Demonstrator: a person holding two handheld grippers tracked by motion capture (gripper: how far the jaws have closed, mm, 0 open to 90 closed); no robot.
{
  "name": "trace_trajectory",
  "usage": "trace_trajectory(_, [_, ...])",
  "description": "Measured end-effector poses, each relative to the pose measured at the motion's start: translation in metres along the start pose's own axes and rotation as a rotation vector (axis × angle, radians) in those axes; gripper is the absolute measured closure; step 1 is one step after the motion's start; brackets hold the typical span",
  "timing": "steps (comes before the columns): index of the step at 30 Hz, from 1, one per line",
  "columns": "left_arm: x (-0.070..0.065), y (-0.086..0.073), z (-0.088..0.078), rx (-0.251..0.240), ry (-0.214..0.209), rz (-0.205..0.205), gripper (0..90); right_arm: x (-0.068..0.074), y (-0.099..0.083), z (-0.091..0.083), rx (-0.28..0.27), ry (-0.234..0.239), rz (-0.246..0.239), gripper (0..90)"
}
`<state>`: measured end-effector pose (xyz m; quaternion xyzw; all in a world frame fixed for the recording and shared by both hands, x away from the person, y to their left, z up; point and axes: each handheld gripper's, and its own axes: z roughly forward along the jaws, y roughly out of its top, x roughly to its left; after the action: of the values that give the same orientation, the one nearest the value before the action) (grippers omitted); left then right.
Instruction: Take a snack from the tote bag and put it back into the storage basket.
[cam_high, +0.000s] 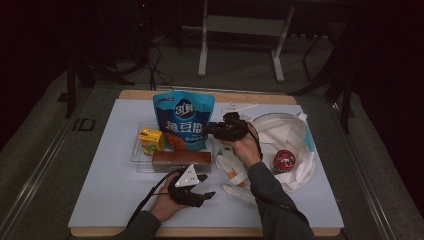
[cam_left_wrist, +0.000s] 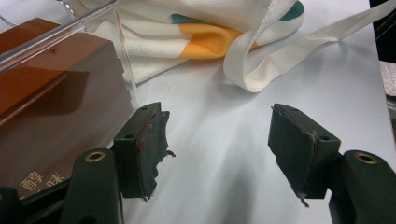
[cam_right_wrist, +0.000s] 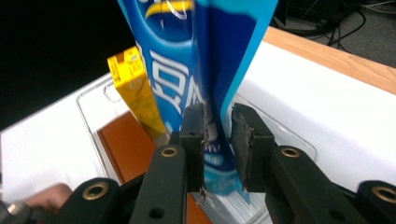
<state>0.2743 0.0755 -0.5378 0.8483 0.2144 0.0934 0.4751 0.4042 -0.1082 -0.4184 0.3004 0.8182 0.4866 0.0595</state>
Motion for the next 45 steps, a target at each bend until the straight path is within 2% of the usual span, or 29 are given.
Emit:
trace_trajectory(9, [0.0,0.0,0.0,0.004,-0.001,0.003,35.9,0.002,-0.004,0.008,0.097,-0.084,-0.059,80.8])
trace_trajectory(13, [0.0,0.0,0.0,0.002,-0.001,0.002,35.9,0.005,-0.006,0.019,0.157,-0.155,-0.101,86.8])
trace_trajectory(15, [0.0,0.0,0.0,0.002,0.0,0.002,35.9,0.007,-0.007,0.023,0.169,-0.174,-0.105,88.9])
trace_trajectory(24, [0.0,0.0,0.0,0.004,0.001,0.001,35.9,0.01,-0.003,0.039,0.162,-0.219,-0.06,90.0])
trace_trajectory(30, [0.0,0.0,0.0,0.002,-0.002,-0.001,35.9,0.013,0.0,0.049,0.153,-0.216,-0.043,90.0])
trace_trajectory(38, [0.0,0.0,0.001,0.005,-0.001,0.003,35.9,0.022,0.005,0.058,0.166,-0.225,-0.062,89.6])
trace_trajectory(45, [0.0,0.0,0.001,0.007,0.0,0.005,35.9,0.021,0.005,0.056,0.166,-0.234,-0.062,85.5])
